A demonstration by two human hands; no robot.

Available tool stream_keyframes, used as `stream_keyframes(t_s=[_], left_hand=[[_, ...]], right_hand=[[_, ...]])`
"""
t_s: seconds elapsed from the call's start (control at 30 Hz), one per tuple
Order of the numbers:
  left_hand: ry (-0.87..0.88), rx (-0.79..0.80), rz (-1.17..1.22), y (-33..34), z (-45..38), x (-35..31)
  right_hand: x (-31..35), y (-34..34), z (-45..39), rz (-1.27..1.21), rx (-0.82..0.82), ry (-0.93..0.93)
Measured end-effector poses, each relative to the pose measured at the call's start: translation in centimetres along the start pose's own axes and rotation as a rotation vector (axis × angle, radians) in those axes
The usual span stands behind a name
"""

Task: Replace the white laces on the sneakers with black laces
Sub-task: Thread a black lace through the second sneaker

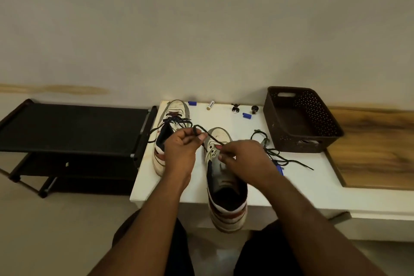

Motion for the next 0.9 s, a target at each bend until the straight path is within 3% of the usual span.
stream_keyframes(t_s=[0.1, 0.53, 0.7, 0.9], left_hand=[[0.013, -0.093, 0.015, 0.7, -2.0, 1.1], [-0.036, 0.041, -0.182, 2.3, -5.0, 6.9], [0.057, 0.075, -0.252, 3.0, -5.0, 7.0], [0.184, -0.033, -0.372, 2.1, -5.3, 6.3]], right_hand=[[-0.5, 0.6, -4.0, -0.185, 0.197, 0.072], [-5.1, 6.0, -9.1, -0.546, 0.323, 0.278], [-4.9, 6.5, -9.7, -0.493, 0.303, 0.196], [-4.4, 7.1, -10.4, -0.302, 0.178, 0.114]])
Point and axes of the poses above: each hand's wrist, its own z-axis away from the middle knuckle, its own y-axis out of the palm, x = y × z, the point moved 5 cm from there along -z, towards the middle knuckle, and after that the axes turned 11 degrees about y, right-handed, at the moved point
